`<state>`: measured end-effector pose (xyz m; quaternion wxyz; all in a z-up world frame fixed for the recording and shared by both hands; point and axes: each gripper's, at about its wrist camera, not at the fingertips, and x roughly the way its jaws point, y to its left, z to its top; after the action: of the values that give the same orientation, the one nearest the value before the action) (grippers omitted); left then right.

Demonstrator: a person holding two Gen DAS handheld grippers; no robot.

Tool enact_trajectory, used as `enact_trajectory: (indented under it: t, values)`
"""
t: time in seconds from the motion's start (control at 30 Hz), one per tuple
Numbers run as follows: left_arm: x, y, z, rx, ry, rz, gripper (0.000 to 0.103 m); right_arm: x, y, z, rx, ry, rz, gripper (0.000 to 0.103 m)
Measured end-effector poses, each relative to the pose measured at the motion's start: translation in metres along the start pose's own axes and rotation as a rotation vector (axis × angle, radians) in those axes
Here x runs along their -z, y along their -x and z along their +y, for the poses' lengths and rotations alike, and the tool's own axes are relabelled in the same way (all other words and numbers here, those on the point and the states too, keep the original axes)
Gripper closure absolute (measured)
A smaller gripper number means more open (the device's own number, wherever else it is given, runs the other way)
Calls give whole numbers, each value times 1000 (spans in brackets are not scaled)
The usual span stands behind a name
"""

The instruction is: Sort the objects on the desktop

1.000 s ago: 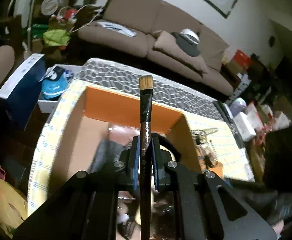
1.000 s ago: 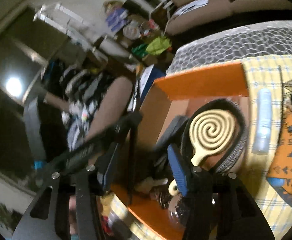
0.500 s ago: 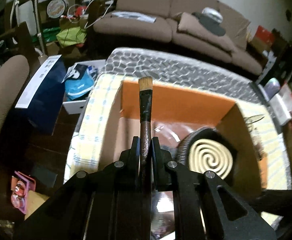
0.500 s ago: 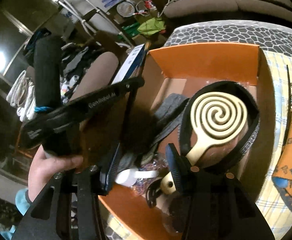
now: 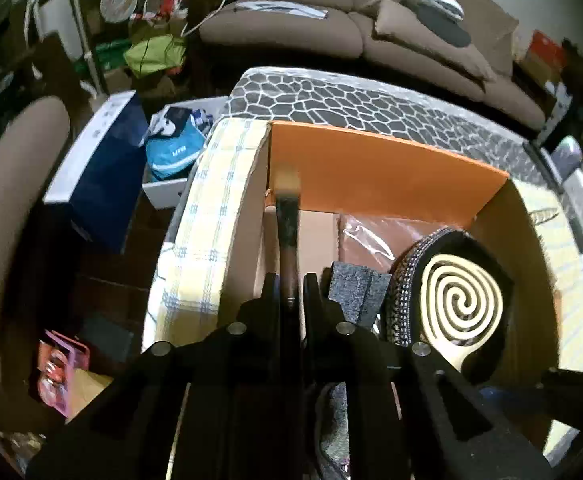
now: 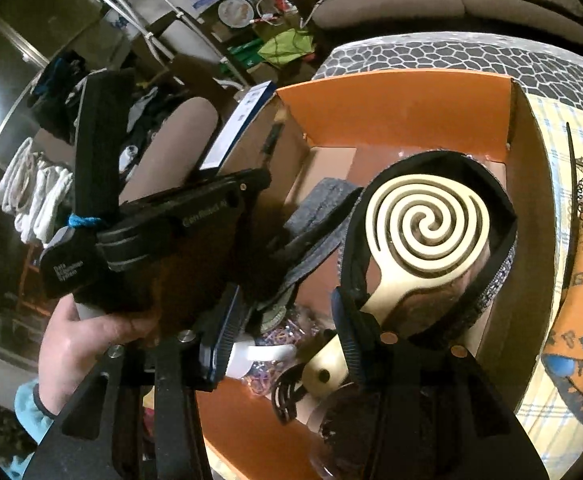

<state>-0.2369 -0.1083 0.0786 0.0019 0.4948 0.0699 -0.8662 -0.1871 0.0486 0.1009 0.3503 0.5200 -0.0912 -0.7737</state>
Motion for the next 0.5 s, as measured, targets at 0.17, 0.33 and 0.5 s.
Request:
enact_trajectory:
  t: [0.17,0.33,0.5]
  values:
    - [2,9,5,55,40,-12,71,0,0,-2,5,-2,-4,54]
    - [3,36,0,80,39,-68,53,-1,3,-5,14,-11,-17,52]
    - [7,72,1,118,67,-146,36,-3,15,-7,21,-16,-46,46]
